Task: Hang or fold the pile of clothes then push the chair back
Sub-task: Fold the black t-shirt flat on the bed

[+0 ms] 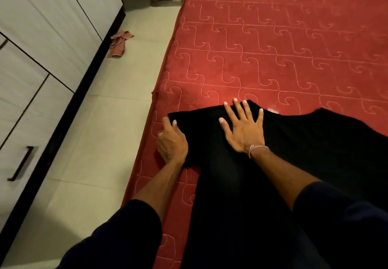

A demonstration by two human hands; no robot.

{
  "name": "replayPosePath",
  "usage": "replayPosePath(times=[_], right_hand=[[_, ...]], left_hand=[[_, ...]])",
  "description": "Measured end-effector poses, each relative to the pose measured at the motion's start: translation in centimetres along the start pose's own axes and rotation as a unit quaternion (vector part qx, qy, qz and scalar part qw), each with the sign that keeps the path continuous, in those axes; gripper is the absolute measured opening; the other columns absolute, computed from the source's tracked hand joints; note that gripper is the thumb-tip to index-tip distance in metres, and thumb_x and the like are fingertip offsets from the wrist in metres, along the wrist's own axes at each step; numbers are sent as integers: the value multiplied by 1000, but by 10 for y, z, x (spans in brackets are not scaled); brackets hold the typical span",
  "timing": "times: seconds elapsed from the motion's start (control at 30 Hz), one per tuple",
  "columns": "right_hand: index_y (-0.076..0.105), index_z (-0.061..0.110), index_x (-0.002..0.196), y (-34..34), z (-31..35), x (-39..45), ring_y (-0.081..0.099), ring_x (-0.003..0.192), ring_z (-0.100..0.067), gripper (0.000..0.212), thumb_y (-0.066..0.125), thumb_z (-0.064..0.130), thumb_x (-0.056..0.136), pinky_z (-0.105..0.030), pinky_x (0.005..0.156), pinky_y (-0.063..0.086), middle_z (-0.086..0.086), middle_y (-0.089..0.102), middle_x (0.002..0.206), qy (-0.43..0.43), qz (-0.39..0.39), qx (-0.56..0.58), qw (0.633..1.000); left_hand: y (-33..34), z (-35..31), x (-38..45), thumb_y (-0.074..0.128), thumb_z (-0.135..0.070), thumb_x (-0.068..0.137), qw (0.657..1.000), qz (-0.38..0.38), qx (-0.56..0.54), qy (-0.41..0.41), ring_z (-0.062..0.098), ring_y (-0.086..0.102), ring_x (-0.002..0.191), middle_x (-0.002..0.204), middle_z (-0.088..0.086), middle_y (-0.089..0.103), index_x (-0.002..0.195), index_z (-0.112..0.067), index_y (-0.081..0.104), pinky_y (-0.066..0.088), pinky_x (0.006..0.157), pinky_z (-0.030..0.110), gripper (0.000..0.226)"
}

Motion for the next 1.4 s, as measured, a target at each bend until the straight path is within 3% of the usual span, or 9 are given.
replayPosePath(times=[0.17, 0.3, 0.47, 0.67, 0.83, 0.93, 1.03, 1.17, 1.4], right_hand=[[39, 25, 151, -16, 3, 17, 29, 146, -31, 46, 30, 38, 108, -54, 120, 15, -8, 39, 156, 7, -36, 8, 999], [62, 15, 122, -42, 8, 32, 48, 112, -31, 26, 58, 23, 98, -42, 92, 40, -11, 58, 121, -3, -75, -30, 997], [57, 6, 105, -48, 16, 48, 62, 89, -35, 15, 61, 2, 91, -39, 69, 46, -10, 61, 103, 45, -77, 25, 996], [43, 3, 119, -31, 16, 28, 64, 85, -43, 34, 65, 8, 93, -40, 62, 44, -19, 51, 123, 46, -99, 96, 989], [45, 7, 130, -27, 26, -10, 61, 111, -42, 43, 66, 18, 94, -46, 89, 54, -15, 25, 158, -45, -30, 151, 987], [41, 8, 145, -18, 39, -57, 18, 152, -35, 50, 57, 22, 100, -56, 122, 22, -14, 16, 165, -107, 5, 136, 985], [45, 11, 146, -18, 51, -111, 26, 150, -30, 47, 56, 18, 100, -50, 120, 30, -9, 26, 163, -184, -21, 113, 976], [47, 19, 146, -15, 70, -168, 55, 110, -22, 46, 54, 15, 100, -37, 86, 54, -1, 34, 160, -292, 26, 60, 954], [38, 27, 152, -6, 104, -202, 56, 113, -22, 55, 51, 12, 100, -37, 89, 52, 2, 39, 153, -339, 117, -53, 932]], left_hand=[[1, 6, 2, 40, -33, 107, 999, 11, -47, 11, 35, 66, 89, 94, 20, 66, 120, -11, 51, 42, 60, 34, 28], [3, 13, 7, 43, -32, 106, 995, 24, -86, 37, 33, 66, 87, 91, 16, 65, 120, -9, 52, 47, 64, 34, 28], [4, 15, 10, 45, -30, 106, 993, 19, -109, 41, 26, 64, 84, 86, 10, 63, 122, -6, 54, 42, 66, 30, 30], [3, 14, 9, 54, -31, 102, 993, 13, -115, 27, 17, 57, 77, 86, 5, 61, 116, -8, 55, 39, 61, 25, 27], [-11, 19, -1, 62, -33, 97, 984, 34, -175, 2, 12, 52, 72, 79, -3, 51, 106, -8, 47, 37, 55, 13, 30], [-25, 32, -15, 65, -30, 96, 978, 46, -205, -14, 19, 60, 73, 77, -1, 54, 102, -13, 42, 54, 70, 34, 29], [-44, 60, -44, 65, -28, 95, 979, 81, -188, -21, 26, 70, 70, 81, 9, 65, 99, -18, 44, 60, 66, 49, 24], [-83, 92, -102, 66, -26, 95, 981, 157, -105, 29, 14, 67, 47, 60, 3, 69, 80, -15, 59, 60, 53, 41, 19], [-103, 115, -179, 82, -24, 82, 886, 462, -39, -23, 22, 72, 61, 74, 15, 74, 88, 7, 71, 61, 58, 30, 33]])
Point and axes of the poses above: each hand's wrist, its own x-axis towards the middle knuckle, its own y-axis out of the palm, z = x × y, the point moved 4 cm from there along x, towards the middle knuckle
